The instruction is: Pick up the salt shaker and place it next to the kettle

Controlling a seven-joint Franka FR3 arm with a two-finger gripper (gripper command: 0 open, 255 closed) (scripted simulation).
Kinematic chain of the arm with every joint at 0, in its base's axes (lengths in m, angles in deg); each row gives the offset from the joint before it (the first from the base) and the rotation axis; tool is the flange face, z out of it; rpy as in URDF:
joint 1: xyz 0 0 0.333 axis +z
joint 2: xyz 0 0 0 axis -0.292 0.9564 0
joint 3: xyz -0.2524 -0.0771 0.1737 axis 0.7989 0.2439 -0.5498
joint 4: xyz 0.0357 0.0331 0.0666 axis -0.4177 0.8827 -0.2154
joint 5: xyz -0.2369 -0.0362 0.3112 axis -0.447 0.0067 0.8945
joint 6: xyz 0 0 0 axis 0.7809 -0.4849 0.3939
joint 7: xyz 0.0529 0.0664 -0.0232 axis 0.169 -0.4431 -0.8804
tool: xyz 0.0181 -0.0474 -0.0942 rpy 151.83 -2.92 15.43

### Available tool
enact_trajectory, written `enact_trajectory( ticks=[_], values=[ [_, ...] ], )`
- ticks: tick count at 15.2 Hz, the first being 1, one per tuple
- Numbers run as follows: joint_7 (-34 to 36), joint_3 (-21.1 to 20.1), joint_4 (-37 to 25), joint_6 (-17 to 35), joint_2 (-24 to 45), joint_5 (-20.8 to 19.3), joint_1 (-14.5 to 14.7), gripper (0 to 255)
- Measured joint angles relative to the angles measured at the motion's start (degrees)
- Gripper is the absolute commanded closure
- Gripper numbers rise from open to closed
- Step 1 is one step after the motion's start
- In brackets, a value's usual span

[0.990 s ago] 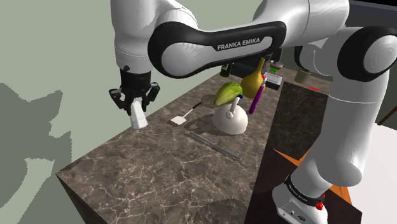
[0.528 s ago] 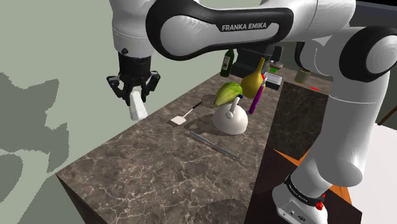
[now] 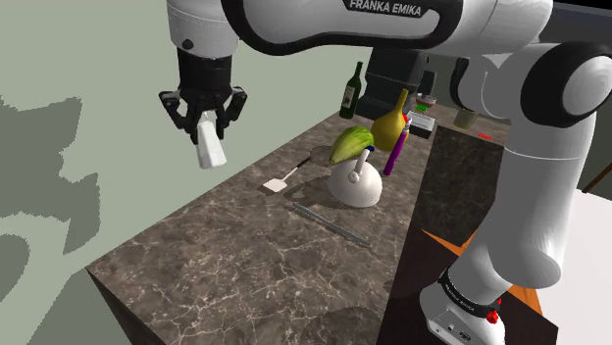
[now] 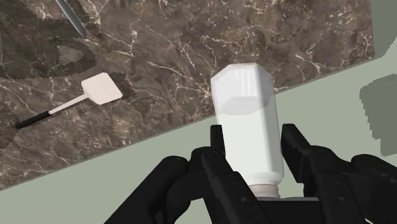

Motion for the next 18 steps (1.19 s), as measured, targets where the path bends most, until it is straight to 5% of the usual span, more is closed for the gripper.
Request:
enact_trajectory(
  ticks=[2, 10, 18],
  values=[
    [-0.7, -0.1, -0.1, -0.5, -0.7, 0.5, -0.6, 255],
    [-13.0, 1.8, 18.1, 7.3, -17.4, 12.7, -13.8, 255],
    [-27.6, 9.3, 30.8, 11.8, -29.9, 22.0, -19.7, 255]
  ],
)
